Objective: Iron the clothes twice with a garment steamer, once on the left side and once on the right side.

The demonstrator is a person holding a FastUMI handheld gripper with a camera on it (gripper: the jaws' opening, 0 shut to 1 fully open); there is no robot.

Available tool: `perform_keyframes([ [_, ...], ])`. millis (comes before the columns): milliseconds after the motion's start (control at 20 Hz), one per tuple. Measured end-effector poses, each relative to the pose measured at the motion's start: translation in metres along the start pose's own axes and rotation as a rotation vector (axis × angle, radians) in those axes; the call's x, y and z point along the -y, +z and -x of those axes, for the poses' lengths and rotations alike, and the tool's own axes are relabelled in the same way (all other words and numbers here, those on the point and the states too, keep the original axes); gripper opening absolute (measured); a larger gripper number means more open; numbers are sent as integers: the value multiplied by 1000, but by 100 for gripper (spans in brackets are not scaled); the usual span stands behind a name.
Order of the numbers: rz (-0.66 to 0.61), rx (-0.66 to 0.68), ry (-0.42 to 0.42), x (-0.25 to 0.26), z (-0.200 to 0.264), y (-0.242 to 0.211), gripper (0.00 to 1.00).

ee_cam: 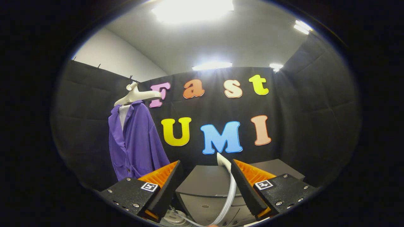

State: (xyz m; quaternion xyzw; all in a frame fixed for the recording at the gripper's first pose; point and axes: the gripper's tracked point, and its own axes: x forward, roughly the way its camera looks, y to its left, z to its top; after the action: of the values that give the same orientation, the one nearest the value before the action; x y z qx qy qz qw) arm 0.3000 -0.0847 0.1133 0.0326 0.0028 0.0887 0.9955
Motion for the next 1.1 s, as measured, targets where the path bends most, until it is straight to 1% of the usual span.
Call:
perform_keyframes([
  [200, 40, -41, 48, 18, -60, -2, 95],
  [350, -31, -73, 76, 35, -99, -1, 95],
  [450, -89, -95, 76, 52, -126, -3, 95],
  [550, -112, -91, 66, 70, -158, -7, 95],
  [600, -119, -110, 60, 79, -172, -17, 95],
  [750, -198, -210, 85, 89, -214, -50, 94],
  [900, -231, -297, 56, 113, -255, -83, 94],
  [1100, -327, -430, 80, 116, -290, -124, 93],
])
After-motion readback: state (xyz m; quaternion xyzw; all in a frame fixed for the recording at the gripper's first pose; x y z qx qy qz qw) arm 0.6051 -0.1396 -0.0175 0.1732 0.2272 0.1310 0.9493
